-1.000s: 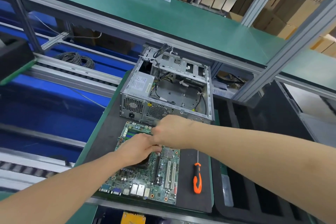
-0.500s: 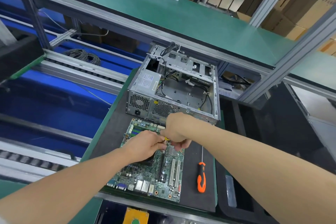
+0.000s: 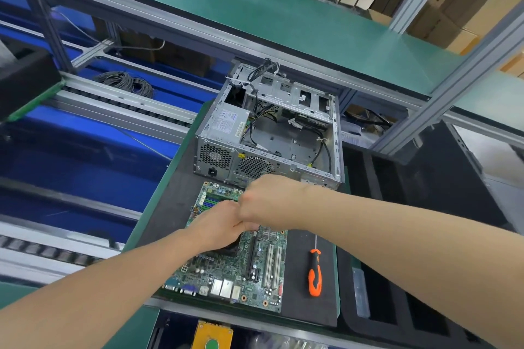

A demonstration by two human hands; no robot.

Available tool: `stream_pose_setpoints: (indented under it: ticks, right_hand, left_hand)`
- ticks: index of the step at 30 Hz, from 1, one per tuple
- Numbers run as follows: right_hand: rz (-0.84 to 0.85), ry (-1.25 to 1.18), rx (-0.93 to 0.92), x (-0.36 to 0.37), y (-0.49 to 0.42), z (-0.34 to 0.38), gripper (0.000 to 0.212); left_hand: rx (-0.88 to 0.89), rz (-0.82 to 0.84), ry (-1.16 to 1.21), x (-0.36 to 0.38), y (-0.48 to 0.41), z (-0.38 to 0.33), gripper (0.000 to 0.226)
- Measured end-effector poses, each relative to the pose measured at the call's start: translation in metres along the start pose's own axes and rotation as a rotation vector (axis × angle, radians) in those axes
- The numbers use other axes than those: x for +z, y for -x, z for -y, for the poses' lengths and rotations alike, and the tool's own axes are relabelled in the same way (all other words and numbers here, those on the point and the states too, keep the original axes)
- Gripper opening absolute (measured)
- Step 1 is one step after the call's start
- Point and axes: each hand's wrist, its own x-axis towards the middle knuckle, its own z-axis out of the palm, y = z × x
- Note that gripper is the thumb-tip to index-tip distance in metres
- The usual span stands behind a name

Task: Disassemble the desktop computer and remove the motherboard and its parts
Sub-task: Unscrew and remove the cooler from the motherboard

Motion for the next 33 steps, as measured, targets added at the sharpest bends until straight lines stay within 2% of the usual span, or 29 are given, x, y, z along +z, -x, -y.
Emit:
stream_pose_setpoints:
  ticks: [3, 5, 8, 10, 12, 15, 17, 19, 23, 26, 28, 30, 33]
  right_hand:
    - [-0.018, 0.056, -0.018, -0.006, -0.002, -0.003, 0.015]
    - [-0.043, -0.052, 0.069, -0.007, -0.002, -0.003, 0.016]
    - [-0.011, -0.460, 0.479, -0.008, -0.003, 0.003, 0.034]
    - [0.095, -0.827, 0.738, -0.009, -0.004, 0.004, 0.045]
    - [0.212, -0.977, 0.838, -0.013, -0.007, 0.004, 0.051]
    - [0.314, -0.896, 0.750, -0.020, -0.014, 0.000, 0.038]
    - [0.394, -0.837, 0.696, -0.021, -0.018, -0.003, 0.038]
    - [0.371, -0.845, 0.677, -0.021, -0.023, -0.006, 0.034]
    - [0.280, -0.529, 0.594, -0.024, -0.029, -0.002, 0.031]
    - [0.193, -0.523, 0.537, -0.017, -0.027, -0.004, 0.031]
    - [0.166, -0.433, 0.434, -0.013, -0.021, -0.006, 0.023]
    - [0.120, -0.276, 0.268, -0.010, -0.013, -0.007, 0.004]
    - [0.058, -0.046, -0.028, -0.007, -0.008, -0.010, 0.021]
  left_hand:
    - [-0.028, -0.013, 0.004, 0.000, 0.001, -0.002, 0.031]
    - [-0.008, 0.005, -0.045, -0.002, 0.001, -0.002, 0.031]
    - [0.043, -0.014, -0.023, -0.002, 0.002, -0.002, 0.023]
    - [0.028, -0.044, 0.027, -0.001, 0.002, -0.003, 0.015]
    - [0.041, -0.056, -0.014, 0.000, 0.001, -0.004, 0.020]
    - [0.029, -0.049, -0.094, 0.001, -0.002, -0.003, 0.031]
    - [0.039, -0.040, -0.136, -0.001, -0.003, -0.004, 0.043]
    - [0.045, -0.024, -0.148, -0.001, -0.003, -0.004, 0.044]
    - [0.066, 0.009, -0.116, -0.002, -0.002, -0.004, 0.035]
    - [0.077, -0.013, -0.088, -0.002, -0.002, -0.002, 0.034]
    - [0.064, 0.008, -0.086, -0.002, -0.002, -0.002, 0.037]
    - [0.059, 0.010, -0.062, 0.000, -0.002, 0.000, 0.034]
    - [0.002, -0.014, 0.016, 0.001, 0.000, 0.000, 0.029]
